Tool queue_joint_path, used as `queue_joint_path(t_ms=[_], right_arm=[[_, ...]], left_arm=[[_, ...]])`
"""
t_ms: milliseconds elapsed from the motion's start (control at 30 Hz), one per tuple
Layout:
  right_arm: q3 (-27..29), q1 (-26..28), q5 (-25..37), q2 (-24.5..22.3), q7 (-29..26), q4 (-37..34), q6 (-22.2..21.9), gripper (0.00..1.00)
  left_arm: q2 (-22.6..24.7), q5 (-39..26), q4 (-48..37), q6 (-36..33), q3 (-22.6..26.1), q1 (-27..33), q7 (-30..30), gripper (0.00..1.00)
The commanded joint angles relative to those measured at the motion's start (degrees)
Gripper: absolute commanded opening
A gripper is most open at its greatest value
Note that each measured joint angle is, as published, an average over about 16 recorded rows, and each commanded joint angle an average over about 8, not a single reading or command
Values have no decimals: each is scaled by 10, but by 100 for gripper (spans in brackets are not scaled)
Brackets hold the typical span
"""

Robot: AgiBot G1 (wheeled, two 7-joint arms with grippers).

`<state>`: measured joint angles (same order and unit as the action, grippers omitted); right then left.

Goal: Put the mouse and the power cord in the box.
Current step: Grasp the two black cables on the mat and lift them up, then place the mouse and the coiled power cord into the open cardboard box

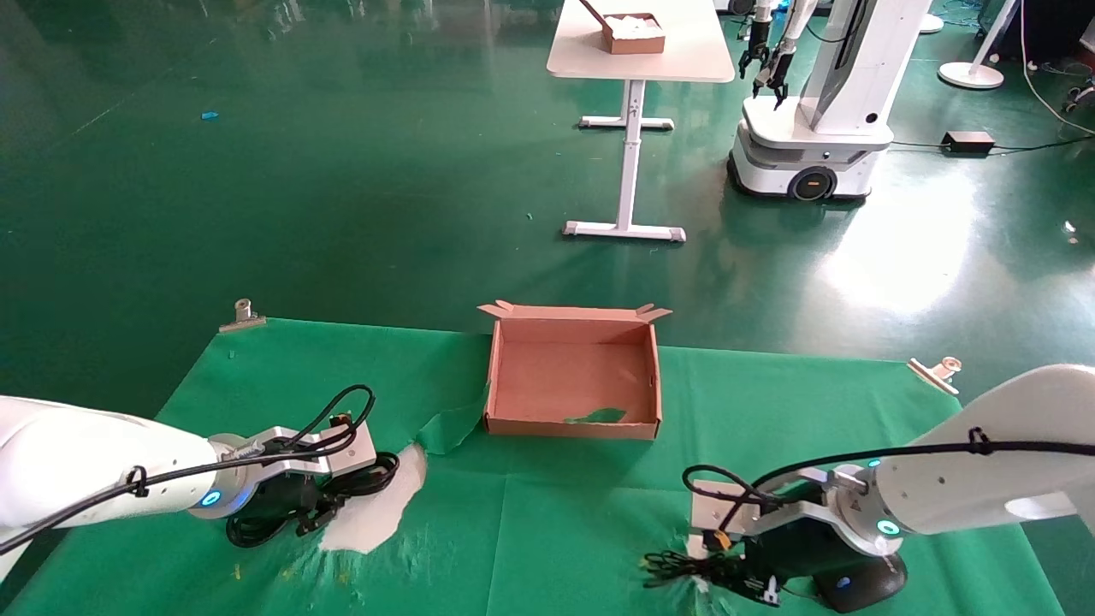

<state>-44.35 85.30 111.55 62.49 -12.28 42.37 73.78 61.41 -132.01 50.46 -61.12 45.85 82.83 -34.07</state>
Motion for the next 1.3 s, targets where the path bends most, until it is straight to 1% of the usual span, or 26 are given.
queue_joint_path(t_ms=[33,433,533,633,767,967,1133,1300], right_arm=[[0,0,0,0,0,0,0,0],[0,0,0,0,0,1,1,0],[0,0,0,-1,0,1,0,0],[3,7,-2,-5,0,2,-1,0],[12,28,-4,-16,2,2,-6,0],[29,64,-9,-36,5,-4,-18,0],[42,91,-11,-51,3,-7,-30,0],[53,116,-10,-67,-4,-5,-40,0]], left_arm=[[0,0,0,0,0,0,0,0],[0,0,0,0,0,0,0,0],[-4,9,7,-4,-5,5,2,0],[-15,37,25,-20,-16,17,10,0],[-36,91,61,-53,-38,38,20,0],[-50,151,96,-88,-68,70,7,0],[-29,179,105,-83,-87,94,-12,0],[24,178,98,-41,-90,101,-23,0]])
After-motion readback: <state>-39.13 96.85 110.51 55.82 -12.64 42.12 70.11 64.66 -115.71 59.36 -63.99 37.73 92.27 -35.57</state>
